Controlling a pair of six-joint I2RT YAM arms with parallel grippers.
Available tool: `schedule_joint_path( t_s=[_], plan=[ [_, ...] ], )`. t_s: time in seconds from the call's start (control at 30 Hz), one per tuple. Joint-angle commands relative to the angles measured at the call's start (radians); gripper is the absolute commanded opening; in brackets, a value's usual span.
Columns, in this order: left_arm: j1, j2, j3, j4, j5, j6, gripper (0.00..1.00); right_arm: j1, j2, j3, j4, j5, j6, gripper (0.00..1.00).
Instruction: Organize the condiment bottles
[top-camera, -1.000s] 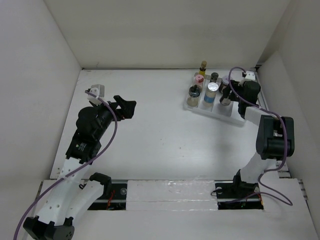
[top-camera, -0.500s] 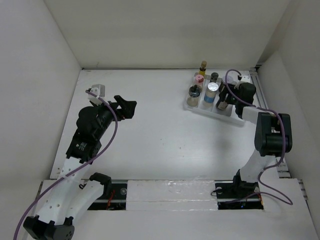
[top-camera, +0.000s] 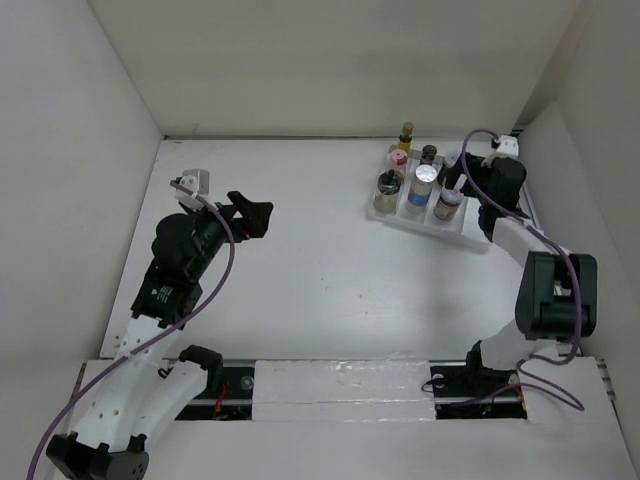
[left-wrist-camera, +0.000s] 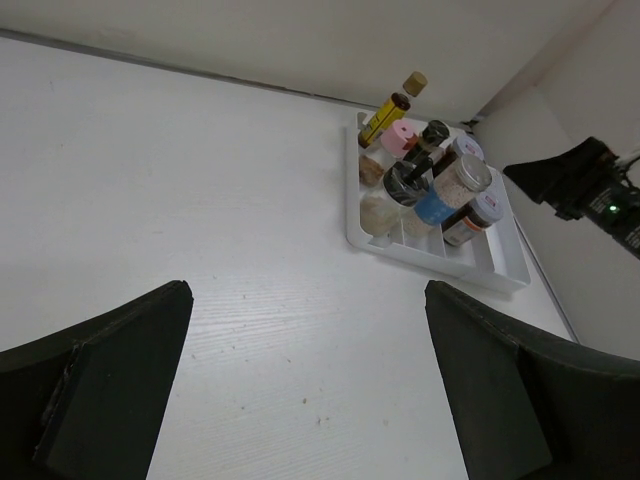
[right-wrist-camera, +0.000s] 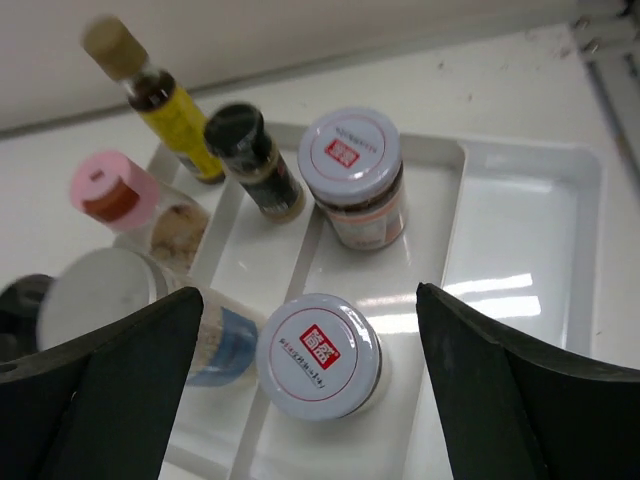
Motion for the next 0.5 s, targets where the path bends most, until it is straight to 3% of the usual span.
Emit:
schedule_joint_path(
  t_s=[0.0,0.03,0.2,0.43,0.47],
  plan=[
    [0.003,-0.014,0.052,0.035,0.014,0.015,0.99,0.006,-0.169,-0.012,0.023,0.051,0.009,0.94],
    [0.003,-0.014,0.052,0.035,0.014,0.015,0.99,0.006,-0.241,-0.012,0.023,0.041,0.009,1.0],
    [0.003,-0.034,0.052,0.035,-0.006,0.015,0.99,0.05,-0.427,-0.022,0.0,-0.044,-0.02,1.0],
    [0.003,-0.062,0.052,0.046,-0.026,0.015,0.99,0.383,-0.441,0.119,-0.075,-0.236,-0.128,1.0],
    [0.003,-0.062,0.043,0.046,-0.035,0.015,0.99,0.474,-0.429,0.135,-0.084,-0.26,-0.137,1.0]
  ],
)
